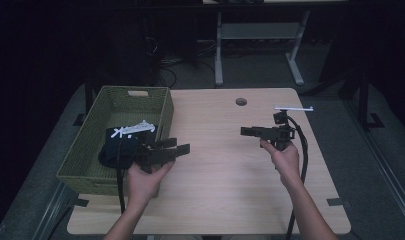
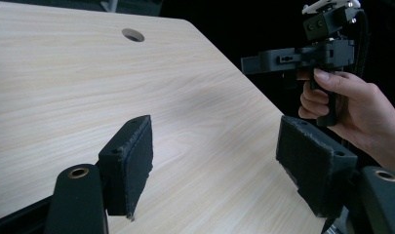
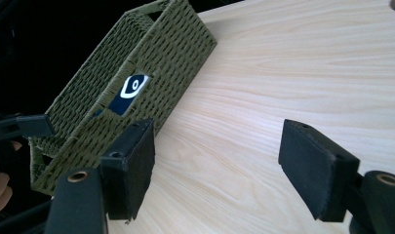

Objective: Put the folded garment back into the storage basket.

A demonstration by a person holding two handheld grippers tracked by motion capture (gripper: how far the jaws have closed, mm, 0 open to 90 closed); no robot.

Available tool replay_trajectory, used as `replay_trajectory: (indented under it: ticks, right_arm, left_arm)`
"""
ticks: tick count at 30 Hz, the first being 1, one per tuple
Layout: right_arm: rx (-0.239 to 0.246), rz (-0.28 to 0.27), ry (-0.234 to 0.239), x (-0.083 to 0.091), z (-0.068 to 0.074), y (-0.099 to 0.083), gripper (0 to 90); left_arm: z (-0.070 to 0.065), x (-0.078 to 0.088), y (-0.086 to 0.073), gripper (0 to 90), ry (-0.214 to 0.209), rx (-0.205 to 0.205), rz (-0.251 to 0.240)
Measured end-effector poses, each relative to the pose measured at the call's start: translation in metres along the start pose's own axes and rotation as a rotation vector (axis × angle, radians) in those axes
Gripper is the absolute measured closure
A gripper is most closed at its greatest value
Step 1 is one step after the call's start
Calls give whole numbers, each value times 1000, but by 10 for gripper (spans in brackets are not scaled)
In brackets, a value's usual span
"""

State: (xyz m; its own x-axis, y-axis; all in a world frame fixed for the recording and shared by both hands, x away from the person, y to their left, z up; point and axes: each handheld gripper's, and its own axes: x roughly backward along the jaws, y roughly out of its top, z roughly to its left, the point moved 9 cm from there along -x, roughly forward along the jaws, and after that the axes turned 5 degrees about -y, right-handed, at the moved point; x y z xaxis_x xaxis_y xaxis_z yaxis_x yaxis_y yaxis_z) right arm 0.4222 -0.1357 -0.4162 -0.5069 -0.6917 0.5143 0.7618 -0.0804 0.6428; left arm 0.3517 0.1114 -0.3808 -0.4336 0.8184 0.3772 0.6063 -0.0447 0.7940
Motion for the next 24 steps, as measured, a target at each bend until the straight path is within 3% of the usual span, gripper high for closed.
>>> replay_trajectory:
  ticks: [11,24]
  right_arm:
    - [-18,6,-28,11,-23,-15,276]
    - [-42,10,-47,23,-41,-28,268]
  left_arm:
    - [-8,-13,-4,267,-5,-20,5]
    - [-8,-30,-18,251,-10,-11,12]
